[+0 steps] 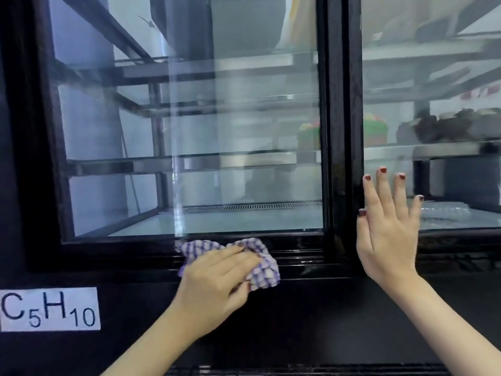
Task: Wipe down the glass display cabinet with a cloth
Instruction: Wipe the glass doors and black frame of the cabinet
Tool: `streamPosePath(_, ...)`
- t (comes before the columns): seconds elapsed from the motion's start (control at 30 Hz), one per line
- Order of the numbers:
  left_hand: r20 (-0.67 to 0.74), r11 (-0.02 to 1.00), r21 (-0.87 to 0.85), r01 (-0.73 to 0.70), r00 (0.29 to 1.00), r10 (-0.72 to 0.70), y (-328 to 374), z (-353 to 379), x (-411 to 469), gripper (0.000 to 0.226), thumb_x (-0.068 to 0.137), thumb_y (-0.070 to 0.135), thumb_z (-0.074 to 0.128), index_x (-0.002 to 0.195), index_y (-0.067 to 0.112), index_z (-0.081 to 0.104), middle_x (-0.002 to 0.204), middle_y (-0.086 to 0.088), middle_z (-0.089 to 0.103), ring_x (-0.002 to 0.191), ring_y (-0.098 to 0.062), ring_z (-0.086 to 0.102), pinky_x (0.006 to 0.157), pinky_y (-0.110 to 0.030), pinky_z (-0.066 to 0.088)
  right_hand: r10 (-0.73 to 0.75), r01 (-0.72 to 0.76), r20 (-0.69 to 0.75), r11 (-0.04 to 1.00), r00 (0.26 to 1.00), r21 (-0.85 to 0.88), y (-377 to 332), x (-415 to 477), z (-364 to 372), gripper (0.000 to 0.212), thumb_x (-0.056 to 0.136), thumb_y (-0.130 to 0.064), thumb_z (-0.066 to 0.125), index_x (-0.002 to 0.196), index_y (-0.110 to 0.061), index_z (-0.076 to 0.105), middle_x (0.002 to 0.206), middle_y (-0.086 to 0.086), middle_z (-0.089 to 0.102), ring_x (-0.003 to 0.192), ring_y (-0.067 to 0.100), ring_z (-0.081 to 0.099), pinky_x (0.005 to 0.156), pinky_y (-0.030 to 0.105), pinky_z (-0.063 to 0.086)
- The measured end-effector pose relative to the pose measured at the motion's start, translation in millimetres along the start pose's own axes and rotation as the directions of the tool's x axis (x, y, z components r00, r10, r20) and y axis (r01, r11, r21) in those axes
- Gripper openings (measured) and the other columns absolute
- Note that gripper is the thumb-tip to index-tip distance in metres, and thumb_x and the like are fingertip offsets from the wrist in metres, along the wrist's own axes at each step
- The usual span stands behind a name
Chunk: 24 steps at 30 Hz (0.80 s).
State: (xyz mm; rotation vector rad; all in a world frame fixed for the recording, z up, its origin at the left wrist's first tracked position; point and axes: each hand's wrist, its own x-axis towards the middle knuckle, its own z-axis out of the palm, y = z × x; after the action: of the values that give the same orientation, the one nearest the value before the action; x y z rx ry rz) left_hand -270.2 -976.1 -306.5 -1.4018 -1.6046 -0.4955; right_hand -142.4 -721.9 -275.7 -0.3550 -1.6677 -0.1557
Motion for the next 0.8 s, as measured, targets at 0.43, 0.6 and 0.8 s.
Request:
streamPosePath(0.43, 0.026, 0.983, 0.186, 0.005, 1.0, -0.01, -46, -22, -35, 0.035, 0.079, 0.021, 0.054, 0.107, 0.012, 0.071, 0.114, 0.002, 0.068, 0.11, -0.017, 0.062, 0.097, -0.028, 0.043, -0.018, 0.015, -0.138, 1.0, 0.99, -0.023, 2, -16, 14, 0.052, 0.095, -0.02, 0.028, 0.146, -0.011, 0.028, 0.153, 0.007, 0.021, 0.144, 0.027, 0.013, 0.113, 0.055, 0.007)
streamPosePath(0.6, 0.125, 0.976, 0.184, 0.12, 0.982, -0.144, -58, -46, -48, 0.04, 0.081, 0.025, 0.05, 0.114, 0.011, 0.068, 0.12, 0.002, 0.064, 0.121, -0.013, 0.051, 0.101, -0.025, 0.036, 0.016, -0.017, -0.116, 1.0, 0.993, -0.006, -3, -18, 10, 0.053, 0.094, -0.019, 0.029, 0.146, -0.012, 0.028, 0.154, 0.005, 0.019, 0.144, 0.028, 0.013, 0.112, 0.058, 0.008)
streamPosePath(0.8, 0.267, 0.991, 0.117, -0.072, 0.963, 0.038, 18, 1, 30, 0.049, 0.092, 0.032, 0.037, 0.138, 0.017, 0.048, 0.144, 0.005, 0.043, 0.138, -0.013, 0.032, 0.114, -0.026, 0.017, 0.024, -0.023, -0.082, 1.0, 0.996, 0.014, 0, -18, 6, 0.052, 0.094, -0.024, 0.029, 0.145, -0.012, 0.029, 0.153, 0.003, 0.019, 0.144, 0.024, 0.012, 0.113, 0.056, 0.007)
